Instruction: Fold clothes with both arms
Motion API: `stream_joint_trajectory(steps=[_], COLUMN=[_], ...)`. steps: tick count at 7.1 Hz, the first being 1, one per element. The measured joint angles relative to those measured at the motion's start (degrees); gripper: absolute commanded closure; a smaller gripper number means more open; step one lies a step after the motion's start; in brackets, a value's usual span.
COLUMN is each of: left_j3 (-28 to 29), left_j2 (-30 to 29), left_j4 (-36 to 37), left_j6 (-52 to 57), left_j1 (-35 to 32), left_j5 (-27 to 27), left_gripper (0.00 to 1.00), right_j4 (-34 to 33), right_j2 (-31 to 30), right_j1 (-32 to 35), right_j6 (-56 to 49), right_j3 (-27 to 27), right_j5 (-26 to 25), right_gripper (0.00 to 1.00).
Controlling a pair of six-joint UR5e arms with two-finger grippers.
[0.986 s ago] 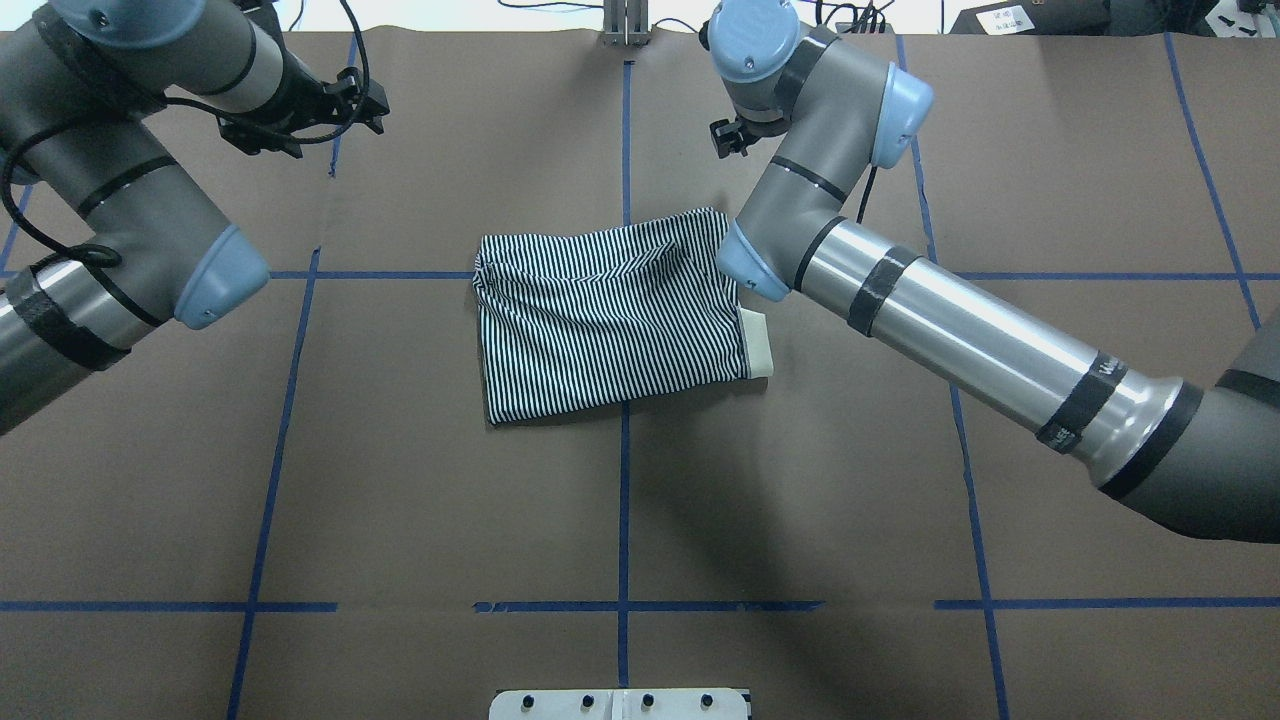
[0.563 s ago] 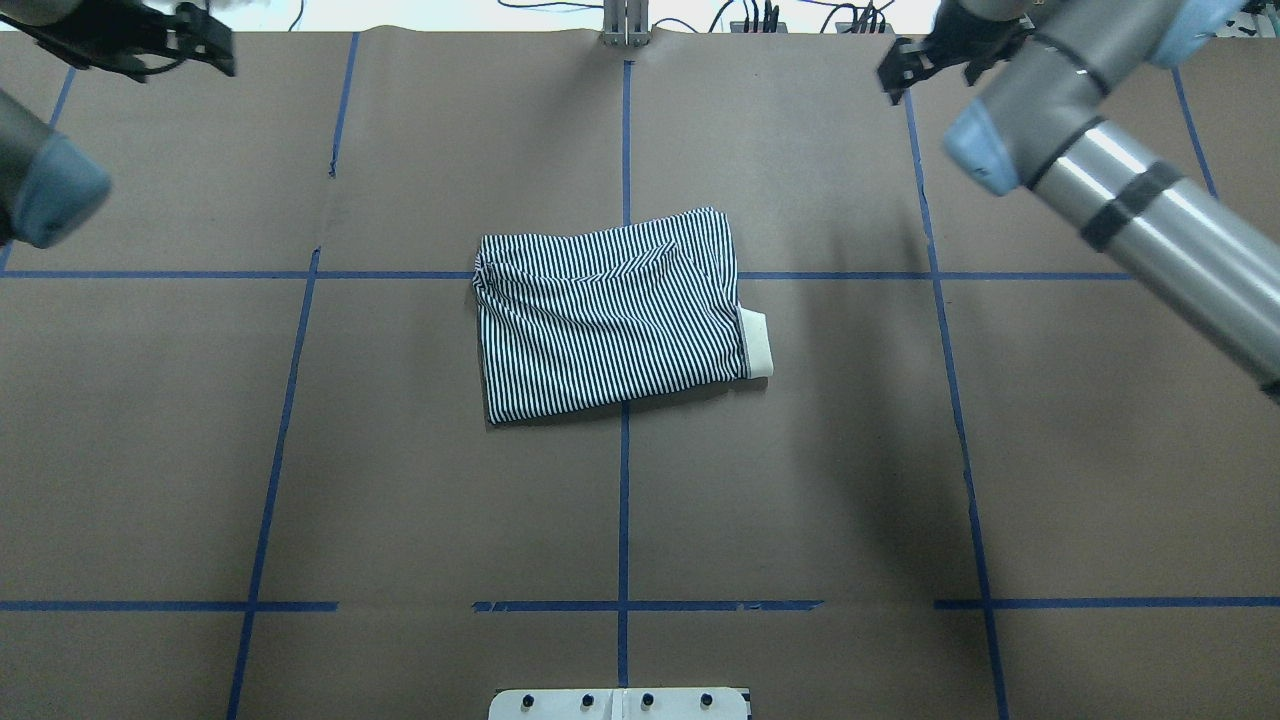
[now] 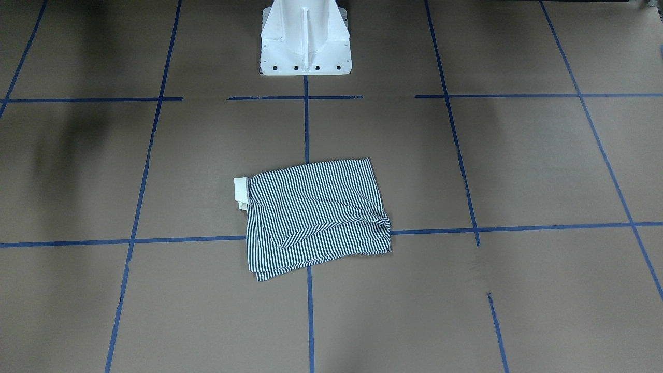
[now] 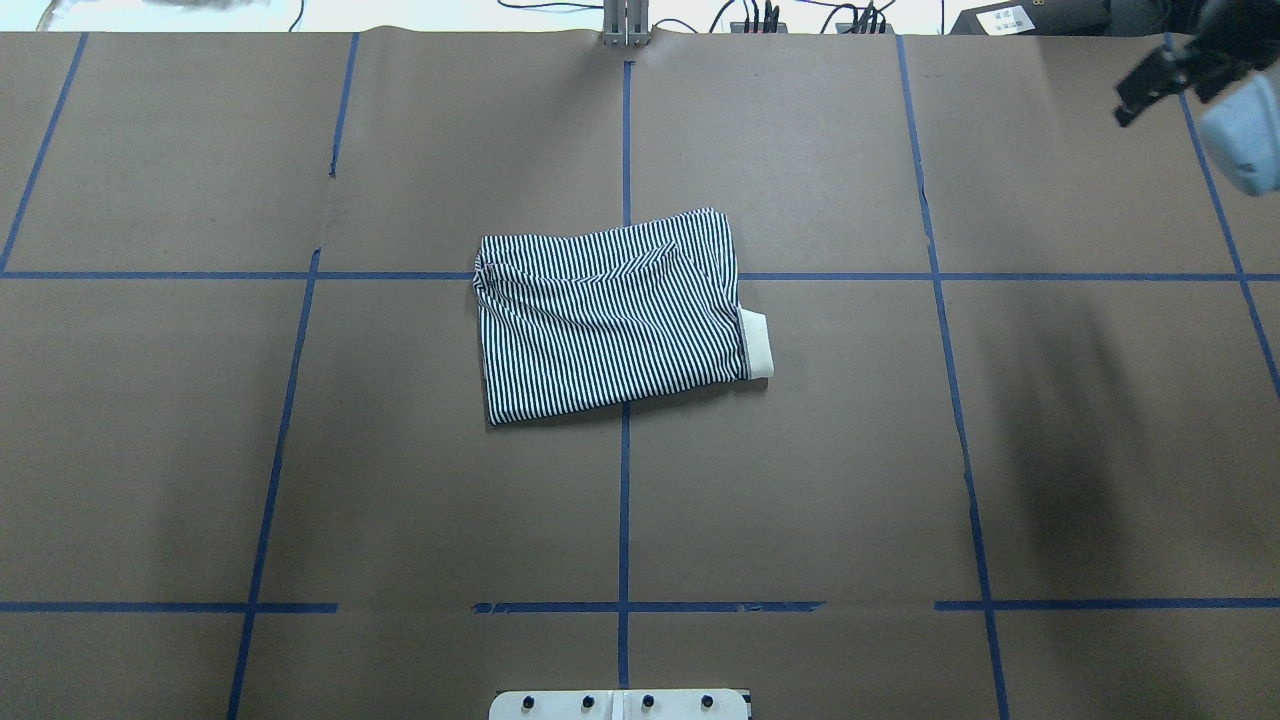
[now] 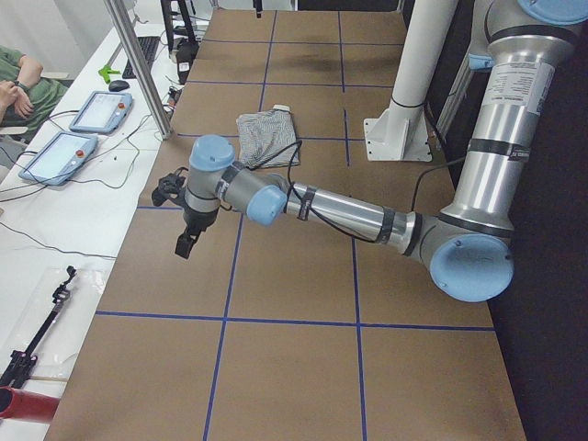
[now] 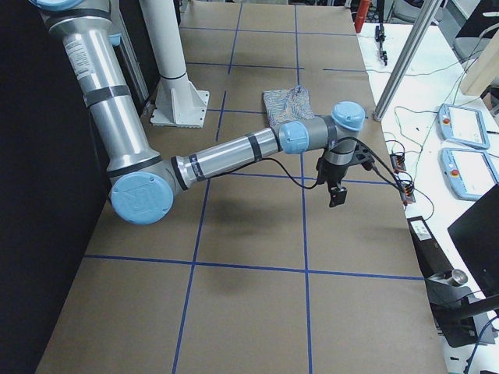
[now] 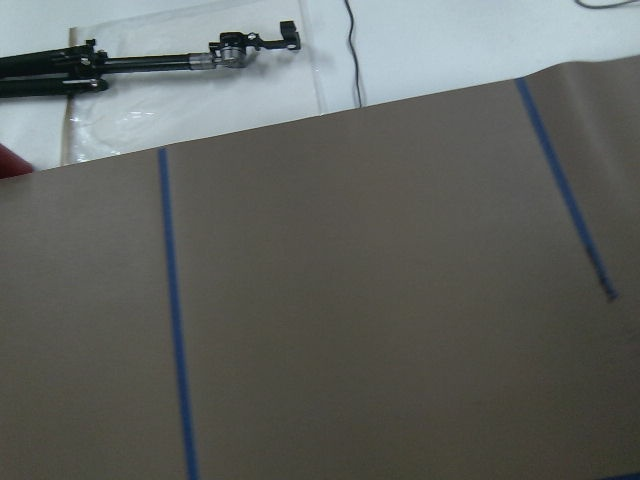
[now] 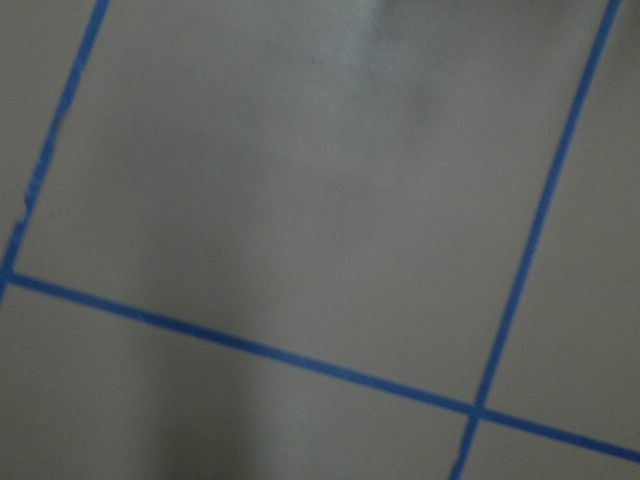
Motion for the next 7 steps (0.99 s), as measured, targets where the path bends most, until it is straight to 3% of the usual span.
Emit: stream_joint_trajectory(steps=[2, 4, 7], left_j3=[1.52, 4.52, 7.19], left_j2=[5.45, 9.05, 9.4], left_j4=[0.4, -1.4, 0.2], left_j6=[13.6, 16.47, 15.56], left_j1=[-4.1, -4.66, -4.6], left_j5=[-0.81, -2.71, -2.39], left_gripper=[0.0, 0.0, 0.0], right_j4=[-1.75, 2.4, 6.43], right_j2=[-8.1, -10.6, -14.2], right_j1=[4.59, 5.68, 7.32], right_j6=[-8.09, -9.42, -9.33], right_j3=[1.89, -1.06, -1.44], right_j5=[4.19, 6.0, 6.72], right_gripper=[0.0, 0.0, 0.0])
